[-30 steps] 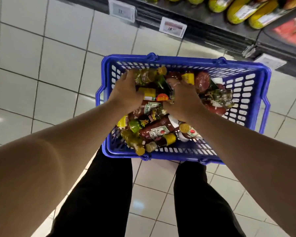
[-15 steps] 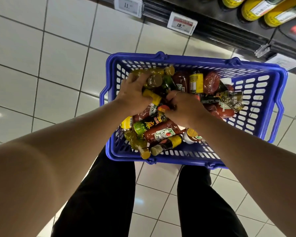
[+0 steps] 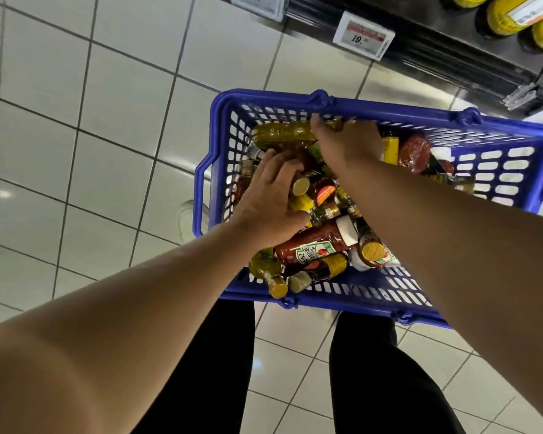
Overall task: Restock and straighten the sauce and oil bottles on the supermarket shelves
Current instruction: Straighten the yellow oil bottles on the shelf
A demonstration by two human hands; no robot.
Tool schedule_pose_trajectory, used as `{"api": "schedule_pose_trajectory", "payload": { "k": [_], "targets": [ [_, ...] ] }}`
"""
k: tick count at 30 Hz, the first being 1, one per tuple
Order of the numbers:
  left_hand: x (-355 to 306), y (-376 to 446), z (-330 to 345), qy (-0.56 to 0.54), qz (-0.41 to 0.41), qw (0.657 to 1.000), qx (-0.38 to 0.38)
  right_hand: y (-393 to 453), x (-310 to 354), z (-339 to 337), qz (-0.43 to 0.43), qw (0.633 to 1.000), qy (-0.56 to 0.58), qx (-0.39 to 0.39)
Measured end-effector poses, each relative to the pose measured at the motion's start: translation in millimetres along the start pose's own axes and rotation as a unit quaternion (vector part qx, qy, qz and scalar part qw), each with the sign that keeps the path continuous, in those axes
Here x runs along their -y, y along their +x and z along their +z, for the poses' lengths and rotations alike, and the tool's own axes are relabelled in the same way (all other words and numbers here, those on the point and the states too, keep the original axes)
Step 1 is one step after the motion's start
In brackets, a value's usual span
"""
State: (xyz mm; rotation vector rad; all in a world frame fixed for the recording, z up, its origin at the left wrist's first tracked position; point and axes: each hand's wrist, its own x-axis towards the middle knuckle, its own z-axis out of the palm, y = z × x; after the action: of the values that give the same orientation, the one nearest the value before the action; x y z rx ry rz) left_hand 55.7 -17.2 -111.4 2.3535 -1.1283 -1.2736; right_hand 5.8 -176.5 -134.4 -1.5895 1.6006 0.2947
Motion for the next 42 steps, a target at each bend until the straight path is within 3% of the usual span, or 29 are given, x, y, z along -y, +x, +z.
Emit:
{"api": "schedule_pose_trajectory", "payload": {
  "k": [7,15,22,25,27,29,32,36,40,42],
  "targets": [
    [1,0,-4,0.055,0.009,0.998,0.018,-27,0,-9,-0.080,0.997,-0.007,-0.023],
    [2,-1,-14,0.067,-0.004,0.996,0.050,-59,-23,-100,-0.164,0.985,-0.012,-0.048],
    [-6,-1,-16,0.047,-0.046,0.996,0.060,-78,-70,-195,-0.106,0.991,-0.031,-0.072],
    [-19,-10,-9,0.075,-0.054,0.996,0.017,-91,-93,-223,-0.082,0.995,-0.032,-0.054],
    [-39,-24,1,0.097,0.010,0.994,-0.054,-102,-106,-231,-0.072,0.995,-0.048,-0.042],
    [-68,-39,15,0.072,0.132,0.984,-0.100,-115,-116,-234,-0.063,0.994,-0.089,-0.024],
    [-115,-55,44,0.026,0.241,0.966,-0.091,-129,-125,-237,-0.072,0.989,-0.126,0.015],
    [-160,-72,72,0.007,0.247,0.967,-0.061,-138,-133,-250,-0.070,0.994,-0.059,0.056],
    [-171,-71,75,0.084,0.255,0.957,-0.109,-143,-137,-259,-0.095,0.991,-0.043,0.087],
    [-164,-66,67,0.118,0.243,0.958,-0.095,-147,-143,-253,-0.100,0.989,-0.036,0.101]
  ]
}}
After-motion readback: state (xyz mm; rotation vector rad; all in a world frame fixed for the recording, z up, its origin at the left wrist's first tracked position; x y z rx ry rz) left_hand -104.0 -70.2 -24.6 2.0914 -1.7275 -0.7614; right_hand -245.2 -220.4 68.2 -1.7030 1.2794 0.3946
